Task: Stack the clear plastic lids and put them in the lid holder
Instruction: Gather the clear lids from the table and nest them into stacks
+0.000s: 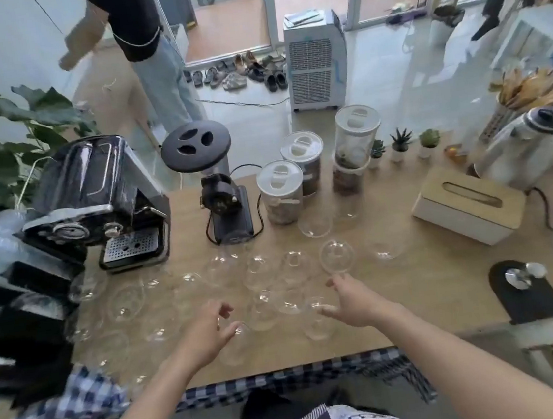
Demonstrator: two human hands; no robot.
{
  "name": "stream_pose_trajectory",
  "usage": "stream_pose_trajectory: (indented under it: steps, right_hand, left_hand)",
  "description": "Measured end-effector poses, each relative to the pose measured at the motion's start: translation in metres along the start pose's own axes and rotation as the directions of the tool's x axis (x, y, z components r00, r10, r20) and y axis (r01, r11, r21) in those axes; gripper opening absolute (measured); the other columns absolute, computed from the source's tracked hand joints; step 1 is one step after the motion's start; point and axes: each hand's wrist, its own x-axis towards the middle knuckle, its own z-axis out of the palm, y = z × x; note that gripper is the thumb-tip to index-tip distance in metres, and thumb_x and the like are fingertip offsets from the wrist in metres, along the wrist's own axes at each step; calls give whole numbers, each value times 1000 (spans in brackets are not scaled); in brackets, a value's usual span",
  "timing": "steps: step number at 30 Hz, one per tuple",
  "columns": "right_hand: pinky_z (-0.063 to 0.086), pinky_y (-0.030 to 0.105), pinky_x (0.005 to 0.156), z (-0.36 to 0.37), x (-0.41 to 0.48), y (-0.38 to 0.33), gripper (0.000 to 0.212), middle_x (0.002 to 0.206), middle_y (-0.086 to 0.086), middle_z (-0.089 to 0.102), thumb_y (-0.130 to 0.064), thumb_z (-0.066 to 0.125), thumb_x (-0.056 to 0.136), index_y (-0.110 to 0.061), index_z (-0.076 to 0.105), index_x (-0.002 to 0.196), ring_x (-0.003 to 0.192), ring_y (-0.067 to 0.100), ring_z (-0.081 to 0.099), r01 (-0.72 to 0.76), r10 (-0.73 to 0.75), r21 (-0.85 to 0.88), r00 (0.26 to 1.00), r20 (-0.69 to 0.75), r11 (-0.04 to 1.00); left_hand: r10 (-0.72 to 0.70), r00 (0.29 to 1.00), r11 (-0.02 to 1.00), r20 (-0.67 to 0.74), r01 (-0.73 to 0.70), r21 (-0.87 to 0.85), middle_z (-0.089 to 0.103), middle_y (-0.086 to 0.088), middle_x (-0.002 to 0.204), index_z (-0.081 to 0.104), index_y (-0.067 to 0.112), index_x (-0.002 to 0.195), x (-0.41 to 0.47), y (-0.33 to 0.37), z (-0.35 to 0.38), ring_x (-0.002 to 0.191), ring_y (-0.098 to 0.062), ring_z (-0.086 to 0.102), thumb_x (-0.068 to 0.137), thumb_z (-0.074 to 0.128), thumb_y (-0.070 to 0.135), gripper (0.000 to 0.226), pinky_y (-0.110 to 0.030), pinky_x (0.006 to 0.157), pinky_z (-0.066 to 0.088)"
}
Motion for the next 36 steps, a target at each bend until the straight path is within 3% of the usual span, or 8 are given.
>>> stream_pose_trajectory:
  steps: [4,6,13,19,22,26,31,36]
  right_hand:
    - [45,52,121,35,2,-9,99,161,14,36,-65,81,92,-16,35,164,150,36,41,-72,73,-35,997,23,997]
    - [46,52,119,55,9,-11,104,155,11,35,-66,86,86,-19,33,163,147,35,39,-85,86,-38,996,-1,996]
    - [54,48,102,102,16,-13,83,142,5,38,-57,87,85,-23,44,148,135,30,44,-161,133,-139,972,-193,977]
    - [50,44,101,116,-2,-34,85,133,-1,49,-76,66,82,-22,47,145,127,24,47,-155,119,-183,974,-192,971]
    - [48,43,98,125,-11,-62,93,133,-3,50,-84,46,74,-24,49,145,126,23,48,-96,60,-203,982,-177,974]
    - [46,36,101,142,-10,-106,82,140,-6,48,-73,66,88,-26,44,152,127,19,47,91,-120,-208,984,-131,974]
    - [50,37,107,163,6,-148,88,149,-2,46,-60,75,92,-25,36,162,134,21,50,199,-228,-264,970,-83,944]
    - [59,40,96,177,26,-157,83,145,7,50,-51,78,91,-17,40,157,128,29,55,212,-250,-387,967,-49,897]
  left_hand:
    - [-43,998,986,45,35,160,63,4,136,65,21,140,-8,-19,17,121,-18,65,93,88,41,56,-34,107,53]
    - [-27,997,986,65,16,165,60,2,139,64,19,141,-10,-28,26,126,-21,64,91,91,39,60,-40,107,55]
    - [33,981,999,-192,-32,6,56,6,119,69,17,121,-23,-63,30,110,-16,60,97,83,19,28,-37,97,58]
    - [81,964,983,-252,-36,179,62,-2,121,70,13,125,-33,-114,31,112,-24,55,86,91,24,45,-45,94,60]
    - [69,954,984,-293,-16,179,60,-6,133,68,12,134,-39,-116,26,122,-28,55,89,88,26,52,-46,102,58]
    - [29,911,991,-412,27,128,56,-2,130,66,15,135,-54,-132,10,113,-24,51,94,80,28,45,-42,99,52]
    - [-115,874,977,-471,187,107,55,-5,131,63,19,135,-96,-171,-2,114,-28,53,94,59,59,57,-45,92,53]
    - [-109,916,966,-386,190,177,65,2,124,70,19,128,-112,-191,17,113,-25,59,91,86,55,55,-43,88,56]
